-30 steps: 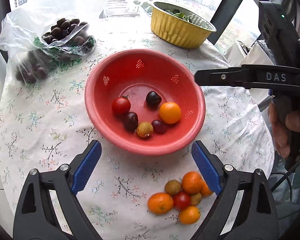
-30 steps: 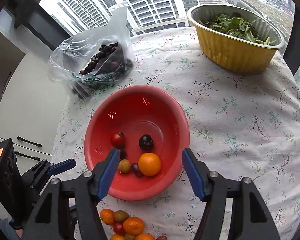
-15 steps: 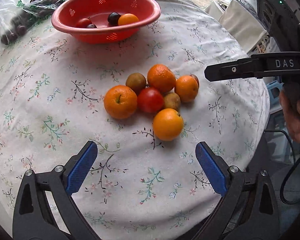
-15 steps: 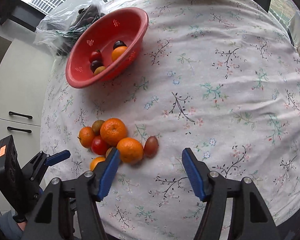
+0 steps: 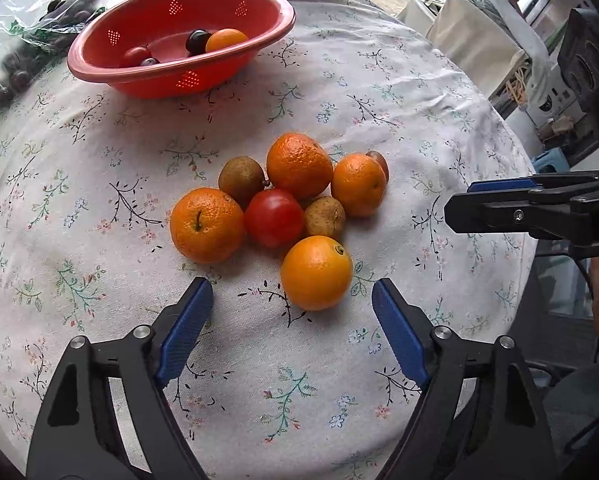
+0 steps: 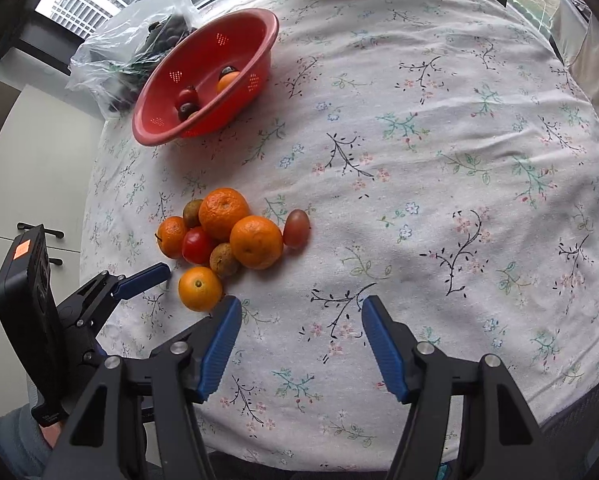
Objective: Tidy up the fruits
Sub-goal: 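Move both grippers back to the fruit pile and open them, then grasp a mandarin with the left gripper while the right gripper grasps another mandarin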
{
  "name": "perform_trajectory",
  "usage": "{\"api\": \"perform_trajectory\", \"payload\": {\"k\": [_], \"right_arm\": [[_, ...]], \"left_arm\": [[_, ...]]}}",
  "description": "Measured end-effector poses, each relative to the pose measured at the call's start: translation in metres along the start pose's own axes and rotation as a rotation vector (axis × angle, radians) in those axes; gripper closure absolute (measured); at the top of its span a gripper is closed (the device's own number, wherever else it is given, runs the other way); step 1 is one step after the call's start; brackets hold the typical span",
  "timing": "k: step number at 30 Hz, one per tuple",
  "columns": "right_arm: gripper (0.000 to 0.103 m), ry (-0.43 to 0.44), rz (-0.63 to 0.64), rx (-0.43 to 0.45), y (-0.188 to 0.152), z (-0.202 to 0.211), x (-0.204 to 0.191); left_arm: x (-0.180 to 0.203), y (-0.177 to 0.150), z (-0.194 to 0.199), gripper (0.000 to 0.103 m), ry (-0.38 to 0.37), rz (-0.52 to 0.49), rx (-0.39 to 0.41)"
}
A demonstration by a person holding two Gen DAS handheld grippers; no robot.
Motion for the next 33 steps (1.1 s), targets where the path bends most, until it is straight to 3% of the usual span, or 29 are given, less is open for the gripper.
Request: {"api": "perform_trajectory", "payload": {"k": [7, 9, 17, 26, 33], "right_arm": [[0.038, -0.002, -0.005, -0.007, -0.003, 0.000, 0.002], [0.039, -0.001, -0.005, -0.010, -0.002, -0.001, 0.001], [0.040, 0.028, -0.007, -0.024, 0.005, -0.008, -0.008], [0.047, 0.140, -0.113, -0.078, 0.017, -0.026, -0.023], [0.051, 0.112, -0.074, -0.069, 0.027, -0.027, -0.031]], "left_arm": [[0.004, 0.010, -0.008, 0.046, -0.020, -0.016, 0.000], [0.004, 0.012, -0.009, 0.056, -0.021, -0.017, 0.004], [0.006, 0.012, -0.007, 0.067, -0.045, -0.024, 0.014], [0.004, 0.008, -0.002, 0.070, -0.060, -0.024, 0.016], [-0.002, 0.003, 0.009, 0.070, -0.066, -0.005, 0.027]]}}
Point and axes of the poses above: each gripper's, at about its wrist camera, not at the fingertips, and z roughly against the way its jaws point, x to its right, y to its top, the point moved 4 cm from there along -z, roughly the way its jaws point, and after that the axes turned 2 degrees about -z, right-handed, at the moved point
